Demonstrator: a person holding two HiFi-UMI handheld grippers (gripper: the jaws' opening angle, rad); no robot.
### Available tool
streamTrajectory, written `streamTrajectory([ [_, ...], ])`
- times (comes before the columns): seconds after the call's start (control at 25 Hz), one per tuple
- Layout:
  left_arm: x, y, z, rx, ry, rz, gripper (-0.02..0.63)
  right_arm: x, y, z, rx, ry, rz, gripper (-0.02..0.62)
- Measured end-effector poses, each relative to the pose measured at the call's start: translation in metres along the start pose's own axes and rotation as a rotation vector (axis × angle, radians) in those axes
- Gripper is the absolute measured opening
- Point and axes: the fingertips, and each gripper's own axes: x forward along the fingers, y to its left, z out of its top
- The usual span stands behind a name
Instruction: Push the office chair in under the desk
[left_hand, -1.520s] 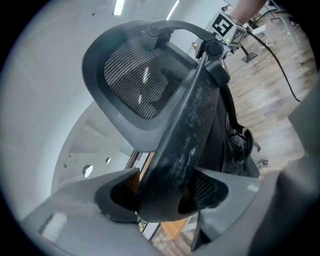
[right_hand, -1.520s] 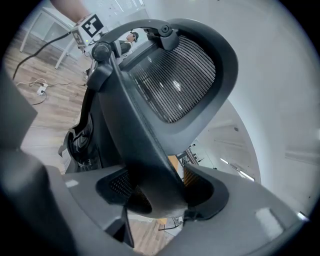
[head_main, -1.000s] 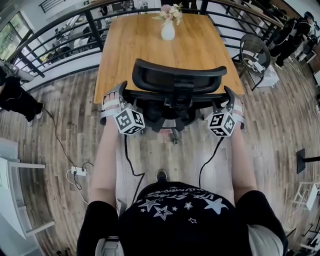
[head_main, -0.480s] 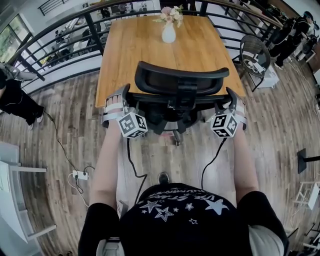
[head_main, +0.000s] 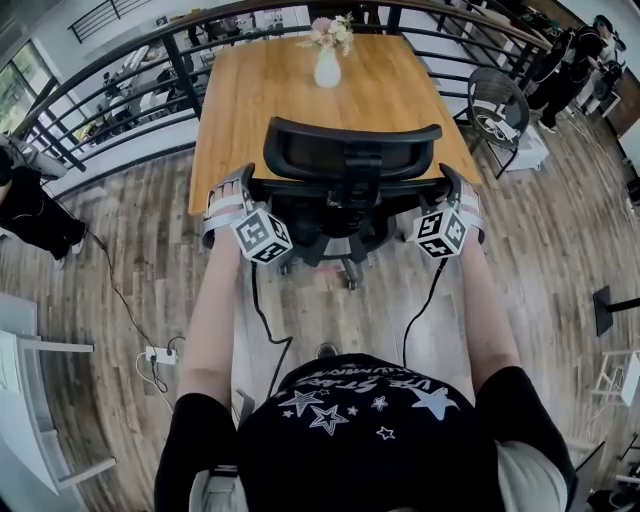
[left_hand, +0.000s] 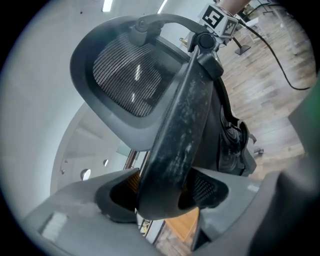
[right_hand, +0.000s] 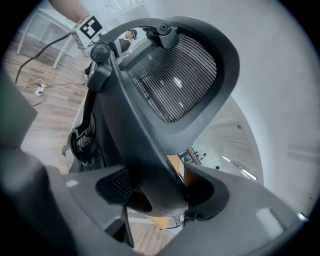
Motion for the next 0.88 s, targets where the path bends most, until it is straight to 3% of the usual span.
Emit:
streamTrajectory([
  [0.16,-0.003,0.002,0.003,-0.117,-0.027,-0.064,0.298,-0.006,-0.003,0.0,0.036,0.054,-0.003,0.308],
  [0.4,-0.029,-0.001,0.001,-0.073,-0.012,-0.029,0.299,-0.048,0.005,-0.004,0.173,0.021,-0.045,0.281],
  [0.72,-0.088,-0.017,0.02,-0.313,-0.097,-0.006,0.297,-0.106,0.024,-0.007,0.338,-0.037,-0.015,0.206],
  [0.88,-0.12,-0.051,0.042,-0.415,-0.139,-0.065,0.296,-0.141,0.026,-0.017,0.384,-0.059,-0.033,0.155],
])
